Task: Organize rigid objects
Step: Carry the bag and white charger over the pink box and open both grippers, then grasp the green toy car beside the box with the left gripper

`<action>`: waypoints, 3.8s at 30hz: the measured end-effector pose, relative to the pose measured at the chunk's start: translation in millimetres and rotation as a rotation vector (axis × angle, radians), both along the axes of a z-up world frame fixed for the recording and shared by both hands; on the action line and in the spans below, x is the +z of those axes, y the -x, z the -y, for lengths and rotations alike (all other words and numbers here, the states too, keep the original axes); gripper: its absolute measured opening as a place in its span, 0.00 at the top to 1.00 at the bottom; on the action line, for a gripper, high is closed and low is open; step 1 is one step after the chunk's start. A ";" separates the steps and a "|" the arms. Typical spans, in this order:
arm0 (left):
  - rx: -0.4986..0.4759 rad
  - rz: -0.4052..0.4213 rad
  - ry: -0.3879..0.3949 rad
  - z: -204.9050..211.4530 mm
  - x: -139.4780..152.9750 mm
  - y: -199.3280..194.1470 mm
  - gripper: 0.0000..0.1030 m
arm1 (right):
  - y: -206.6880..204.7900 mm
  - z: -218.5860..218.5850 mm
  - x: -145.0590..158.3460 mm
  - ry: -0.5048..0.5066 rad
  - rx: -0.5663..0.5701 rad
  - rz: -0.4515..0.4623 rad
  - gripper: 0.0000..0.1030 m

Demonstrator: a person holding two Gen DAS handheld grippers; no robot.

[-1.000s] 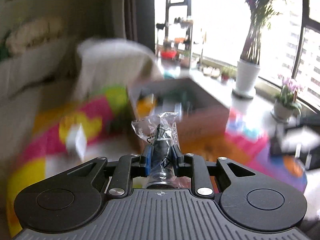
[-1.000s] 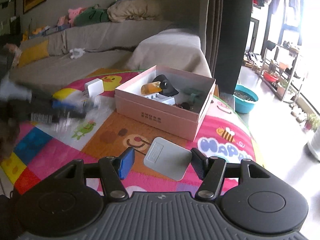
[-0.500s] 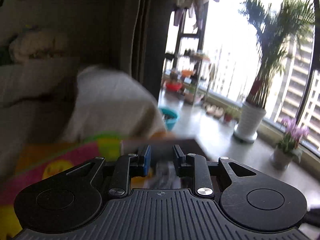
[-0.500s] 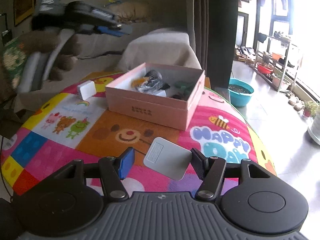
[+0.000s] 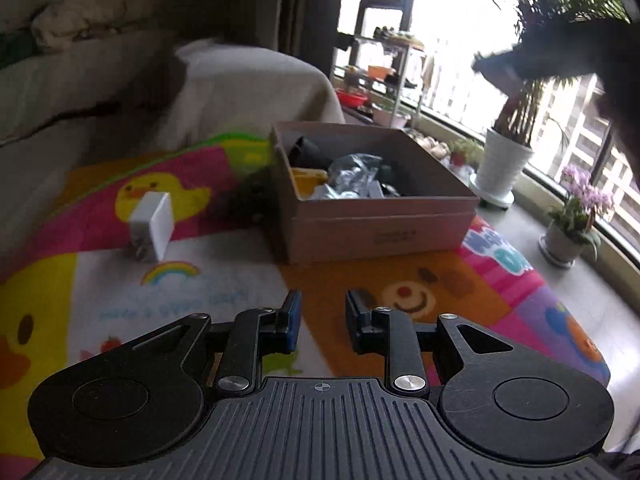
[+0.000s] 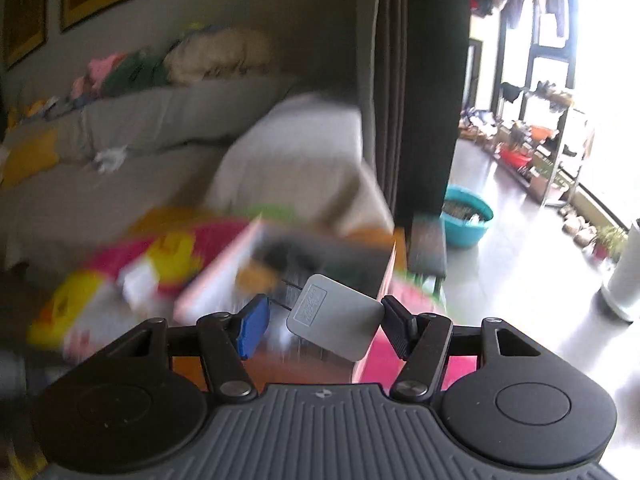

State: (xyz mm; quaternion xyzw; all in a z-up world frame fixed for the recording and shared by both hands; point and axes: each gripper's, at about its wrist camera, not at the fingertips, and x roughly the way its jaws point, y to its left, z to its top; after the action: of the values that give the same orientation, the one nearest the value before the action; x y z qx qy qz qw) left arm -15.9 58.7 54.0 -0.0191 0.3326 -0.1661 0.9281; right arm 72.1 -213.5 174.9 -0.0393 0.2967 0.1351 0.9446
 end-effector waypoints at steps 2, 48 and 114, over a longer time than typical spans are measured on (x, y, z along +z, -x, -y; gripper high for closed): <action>0.015 0.011 0.025 -9.1 -0.3 0.3 0.73 | -22.0 -11.1 19.4 0.017 -0.046 0.038 0.40; 0.095 0.064 -0.138 -37.1 25.8 -129.9 0.72 | 57.9 3.0 -146.0 -0.114 0.047 -0.089 0.36; -0.238 -0.228 -0.378 10.3 -14.2 -68.6 0.85 | 51.9 -2.7 -167.1 -0.097 0.095 -0.130 0.13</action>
State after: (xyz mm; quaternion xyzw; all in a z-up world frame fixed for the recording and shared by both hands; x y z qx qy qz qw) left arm 52.7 48.4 39.9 0.1758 0.4602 -0.2058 0.8455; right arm 20.1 -210.9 7.8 0.0013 0.3484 0.1964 0.9166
